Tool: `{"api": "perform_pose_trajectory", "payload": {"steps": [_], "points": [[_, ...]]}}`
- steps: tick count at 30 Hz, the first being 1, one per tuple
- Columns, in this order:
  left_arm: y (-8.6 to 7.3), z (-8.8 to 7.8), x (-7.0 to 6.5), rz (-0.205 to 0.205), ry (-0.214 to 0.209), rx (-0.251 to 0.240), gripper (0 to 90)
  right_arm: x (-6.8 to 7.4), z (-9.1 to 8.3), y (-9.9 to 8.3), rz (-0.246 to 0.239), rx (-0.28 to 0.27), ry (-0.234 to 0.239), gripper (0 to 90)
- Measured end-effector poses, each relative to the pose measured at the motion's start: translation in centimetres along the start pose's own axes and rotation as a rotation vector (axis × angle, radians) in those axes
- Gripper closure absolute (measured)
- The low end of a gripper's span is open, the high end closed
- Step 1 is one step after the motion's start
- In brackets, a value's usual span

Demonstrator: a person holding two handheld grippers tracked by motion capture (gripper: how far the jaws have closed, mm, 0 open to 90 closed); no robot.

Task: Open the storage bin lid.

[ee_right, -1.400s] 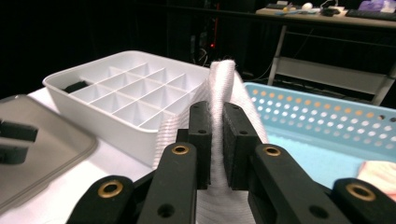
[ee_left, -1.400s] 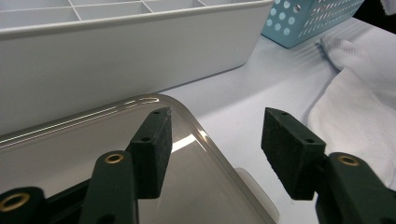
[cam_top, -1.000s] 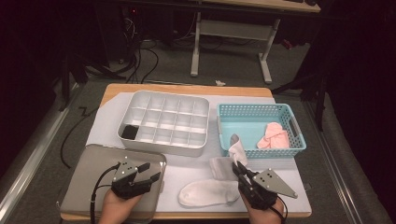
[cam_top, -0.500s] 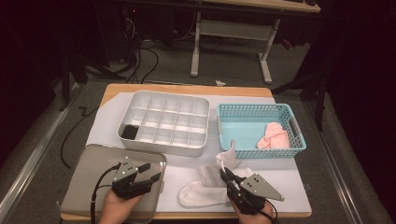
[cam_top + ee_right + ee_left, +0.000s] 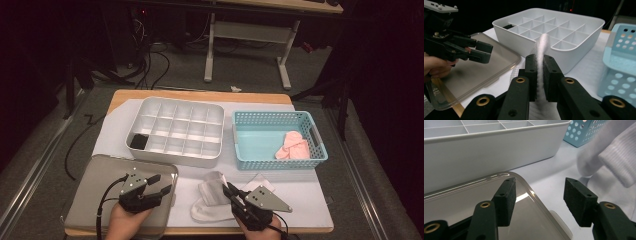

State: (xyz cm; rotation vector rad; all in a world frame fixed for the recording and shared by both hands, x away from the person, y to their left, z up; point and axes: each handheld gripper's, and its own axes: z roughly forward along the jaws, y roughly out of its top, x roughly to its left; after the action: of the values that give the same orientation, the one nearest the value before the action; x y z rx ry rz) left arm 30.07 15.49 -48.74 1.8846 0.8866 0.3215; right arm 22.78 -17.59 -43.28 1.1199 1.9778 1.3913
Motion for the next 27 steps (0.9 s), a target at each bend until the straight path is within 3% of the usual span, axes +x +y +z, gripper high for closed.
{"api": "perform_pose_trajectory", "payload": {"steps": [6,7,9,10,11,18,23,27], "points": [[0.0,0.0,0.0,0.001,0.000,0.003,43.8,-1.3,0.8,-1.2,0.047,0.058,-0.013,82.2],[0.0,0.1,0.0,-0.001,-0.001,0.002,43.8,-2.3,1.1,-1.9,0.079,0.089,-0.025,81.9],[0.0,0.1,0.0,0.000,-0.001,0.004,43.8,-3.0,1.3,-2.4,0.085,0.108,-0.041,81.9],[0.0,0.1,0.0,0.000,-0.001,0.004,43.8,-4.4,1.6,-3.3,0.132,0.143,-0.067,81.5],[0.0,0.1,0.0,-0.001,0.000,0.003,43.8,-4.9,1.7,-3.7,0.144,0.153,-0.084,81.2],[0.0,0.2,-0.1,0.002,-0.003,0.008,43.8,-7.0,1.7,-5.4,0.153,0.188,-0.168,78.3],[0.0,0.1,-0.1,0.004,-0.001,0.008,43.8,-7.4,1.9,-5.7,0.148,0.203,-0.185,75.9],[0.0,0.1,-0.1,0.002,0.001,0.009,43.8,-7.4,1.8,-5.4,0.126,0.195,-0.202,65.0]]}}
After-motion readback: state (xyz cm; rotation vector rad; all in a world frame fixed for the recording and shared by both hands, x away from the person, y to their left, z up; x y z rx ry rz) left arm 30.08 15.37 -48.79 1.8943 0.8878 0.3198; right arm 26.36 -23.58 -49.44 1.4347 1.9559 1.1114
